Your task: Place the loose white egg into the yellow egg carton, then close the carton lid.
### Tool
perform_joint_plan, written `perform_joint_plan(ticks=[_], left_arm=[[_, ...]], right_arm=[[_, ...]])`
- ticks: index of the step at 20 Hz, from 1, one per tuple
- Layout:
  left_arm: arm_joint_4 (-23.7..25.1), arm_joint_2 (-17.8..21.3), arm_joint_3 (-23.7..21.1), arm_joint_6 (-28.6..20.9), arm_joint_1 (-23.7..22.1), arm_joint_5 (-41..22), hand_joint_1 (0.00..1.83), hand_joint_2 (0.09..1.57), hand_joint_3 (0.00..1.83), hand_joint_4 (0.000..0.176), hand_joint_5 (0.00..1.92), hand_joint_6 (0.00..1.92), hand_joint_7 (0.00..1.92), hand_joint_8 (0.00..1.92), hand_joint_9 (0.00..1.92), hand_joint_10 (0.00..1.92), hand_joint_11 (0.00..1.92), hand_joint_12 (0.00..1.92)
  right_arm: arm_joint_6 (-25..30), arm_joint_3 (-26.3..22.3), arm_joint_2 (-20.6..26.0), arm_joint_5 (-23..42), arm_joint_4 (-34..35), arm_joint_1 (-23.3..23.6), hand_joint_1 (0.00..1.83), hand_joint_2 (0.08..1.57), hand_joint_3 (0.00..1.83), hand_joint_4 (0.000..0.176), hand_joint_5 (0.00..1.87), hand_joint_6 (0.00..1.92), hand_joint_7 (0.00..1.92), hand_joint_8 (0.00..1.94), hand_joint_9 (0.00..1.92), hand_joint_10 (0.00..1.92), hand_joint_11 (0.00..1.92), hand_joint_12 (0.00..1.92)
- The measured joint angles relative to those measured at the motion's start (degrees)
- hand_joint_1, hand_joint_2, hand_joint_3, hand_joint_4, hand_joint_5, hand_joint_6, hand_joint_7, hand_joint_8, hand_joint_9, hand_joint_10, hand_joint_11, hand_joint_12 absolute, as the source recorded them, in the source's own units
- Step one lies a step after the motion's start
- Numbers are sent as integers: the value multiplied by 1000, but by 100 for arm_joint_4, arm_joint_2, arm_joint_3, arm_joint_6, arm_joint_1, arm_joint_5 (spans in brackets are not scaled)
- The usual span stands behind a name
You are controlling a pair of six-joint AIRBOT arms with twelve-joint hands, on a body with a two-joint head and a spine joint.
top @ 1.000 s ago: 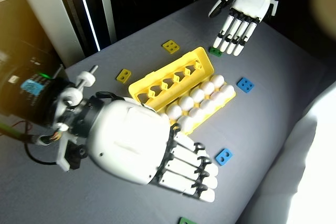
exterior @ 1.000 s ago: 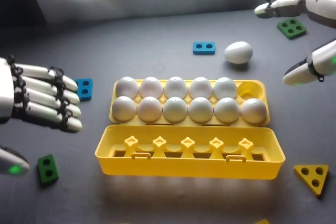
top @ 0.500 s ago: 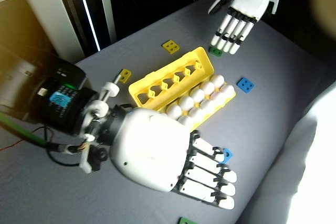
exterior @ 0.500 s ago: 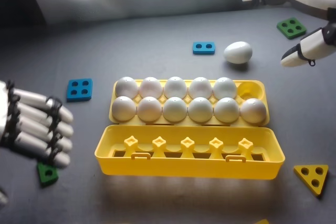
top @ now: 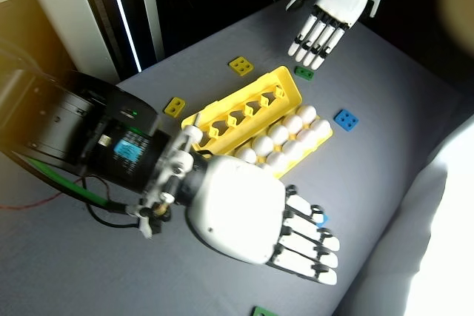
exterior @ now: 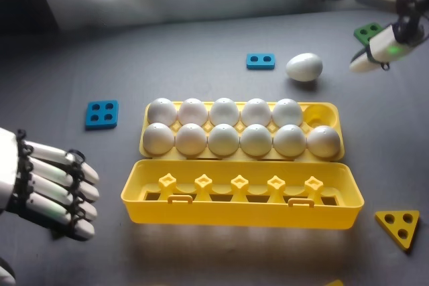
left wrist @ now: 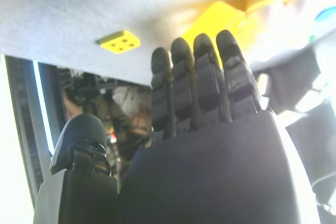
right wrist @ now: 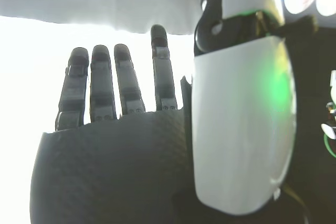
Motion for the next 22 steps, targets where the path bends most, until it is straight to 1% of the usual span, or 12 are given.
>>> perform_joint_plan(ticks=[4,5,8,10,11,14,15,17,18,19,20,22], left_arm=[[-116,-153,354,-50,37,-24,0,1277,0,0,409,2,365,2,243,3,0,397],[-262,-181,415,-68,48,7,0,1273,0,0,406,1,367,2,244,2,0,397],[-350,-289,472,-72,136,79,0,1275,0,0,411,2,369,2,242,1,0,394],[-251,-328,472,-79,168,85,0,1275,0,0,415,4,371,3,243,1,0,394],[-225,-330,472,-81,168,81,0,1266,0,0,422,6,382,7,250,4,0,394],[-308,-361,520,-79,168,133,0,1250,0,0,420,4,390,6,265,6,0,415],[-304,-372,520,-79,168,155,0,1261,0,0,433,8,404,10,278,10,0,421],[-256,-396,520,-81,168,188,0,1266,0,0,452,8,431,11,295,10,0,459],[-219,-411,520,-76,168,197,0,1259,0,0,457,9,438,13,304,13,0,459],[-214,-422,520,-79,168,203,0,1257,0,0,460,10,437,11,299,9,0,457],[-214,-426,520,-79,168,214,0,1257,0,0,467,11,443,12,301,9,0,458],[-221,-428,520,-79,168,232,0,1263,0,0,455,3,432,4,293,3,0,394]], right_arm=[[-11,409,-219,-461,299,85,1028,806,0,176,415,16,0,0,0,0,0,0],[-13,538,-295,-612,402,107,1021,798,0,176,494,13,0,0,0,0,0,0],[-11,671,-424,-758,476,125,1038,796,0,170,619,22,0,0,0,0,0,0],[-11,796,-492,-883,577,127,1019,795,0,171,632,22,0,0,0,0,4,2],[-11,931,-570,-946,643,127,1006,800,0,148,685,15,0,0,0,0,0,0],[-11,1163,-719,-975,654,127,981,800,0,126,746,24,0,0,0,0,0,0],[-11,1224,-785,-977,654,129,924,811,4,138,761,25,0,0,0,0,0,0],[-11,1360,-890,-999,654,140,933,792,0,140,799,30,0,0,0,0,0,0],[-11,1447,-960,-997,654,146,923,793,0,149,798,26,0,0,0,0,0,0],[-11,1508,-999,-994,654,166,928,790,0,144,799,23,0,0,0,0,0,0],[-11,1578,-1045,-992,654,168,952,785,0,129,797,19,0,0,0,0,0,0],[-15,1644,-1091,-984,651,168,929,800,1,160,746,1,0,0,0,0,0,0]])
